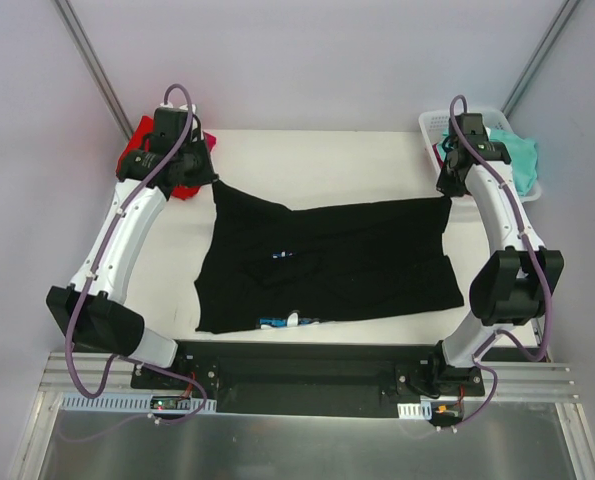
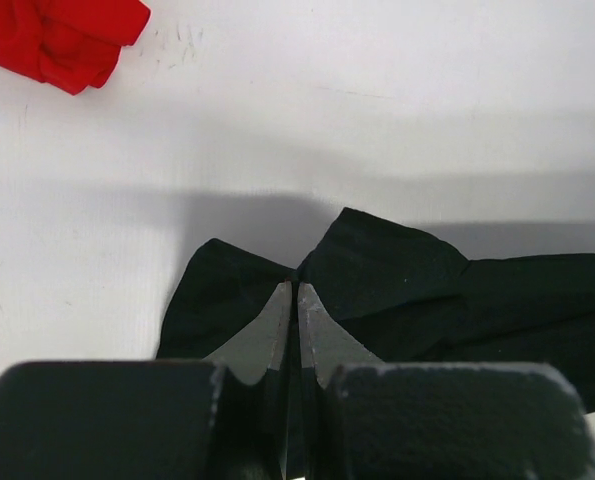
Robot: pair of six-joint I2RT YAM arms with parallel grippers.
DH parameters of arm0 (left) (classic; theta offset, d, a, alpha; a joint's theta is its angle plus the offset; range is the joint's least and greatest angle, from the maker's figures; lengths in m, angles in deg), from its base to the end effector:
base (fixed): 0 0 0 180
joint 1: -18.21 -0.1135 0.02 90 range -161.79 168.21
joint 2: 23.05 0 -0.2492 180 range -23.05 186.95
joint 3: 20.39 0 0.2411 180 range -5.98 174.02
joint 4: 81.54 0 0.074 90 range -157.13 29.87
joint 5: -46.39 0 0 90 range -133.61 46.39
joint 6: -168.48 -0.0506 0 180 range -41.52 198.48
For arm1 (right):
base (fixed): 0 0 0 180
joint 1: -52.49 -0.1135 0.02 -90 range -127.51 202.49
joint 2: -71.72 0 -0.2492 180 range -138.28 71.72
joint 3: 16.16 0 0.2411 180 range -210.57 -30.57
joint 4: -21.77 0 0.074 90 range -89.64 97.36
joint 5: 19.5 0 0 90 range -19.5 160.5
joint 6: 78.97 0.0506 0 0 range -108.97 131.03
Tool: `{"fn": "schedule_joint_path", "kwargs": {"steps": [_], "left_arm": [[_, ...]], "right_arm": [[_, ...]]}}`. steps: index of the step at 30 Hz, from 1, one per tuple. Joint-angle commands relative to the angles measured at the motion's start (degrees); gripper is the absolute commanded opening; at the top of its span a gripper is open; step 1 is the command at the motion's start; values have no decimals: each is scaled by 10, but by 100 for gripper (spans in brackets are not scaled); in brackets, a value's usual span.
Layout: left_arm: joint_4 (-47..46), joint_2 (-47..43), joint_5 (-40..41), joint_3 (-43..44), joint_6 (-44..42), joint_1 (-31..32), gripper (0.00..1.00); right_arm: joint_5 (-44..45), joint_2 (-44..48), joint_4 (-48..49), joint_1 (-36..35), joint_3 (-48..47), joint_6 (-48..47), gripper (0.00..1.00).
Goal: Fold and stack the t-shirts
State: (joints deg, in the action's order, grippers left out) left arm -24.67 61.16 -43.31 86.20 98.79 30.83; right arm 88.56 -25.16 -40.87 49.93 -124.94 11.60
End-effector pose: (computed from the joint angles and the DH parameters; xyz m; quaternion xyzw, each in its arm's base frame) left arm 0.3128 -0.0698 0.3827 -0.0606 0.8829 -0.1298 0.4473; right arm 0.3634 0.0005 0.3161 0.0366 0.9310 -0.1387 0.3357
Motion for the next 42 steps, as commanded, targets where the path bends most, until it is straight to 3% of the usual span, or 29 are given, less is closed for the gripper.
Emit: {"fn": "schedule_joint_path", "kwargs": {"steps": [1, 20, 42], "left_arm": [[-5, -38, 8, -9, -6, -7, 0], [21, -200, -39, -109, 21, -7, 0], [36, -256, -82, -195, 49, -1, 0]], "right_arm": [[23, 31, -6, 13, -5, 7, 1], [58, 51, -38, 24, 80, 48, 1], [63, 100, -52, 65, 142, 68, 1]]}}
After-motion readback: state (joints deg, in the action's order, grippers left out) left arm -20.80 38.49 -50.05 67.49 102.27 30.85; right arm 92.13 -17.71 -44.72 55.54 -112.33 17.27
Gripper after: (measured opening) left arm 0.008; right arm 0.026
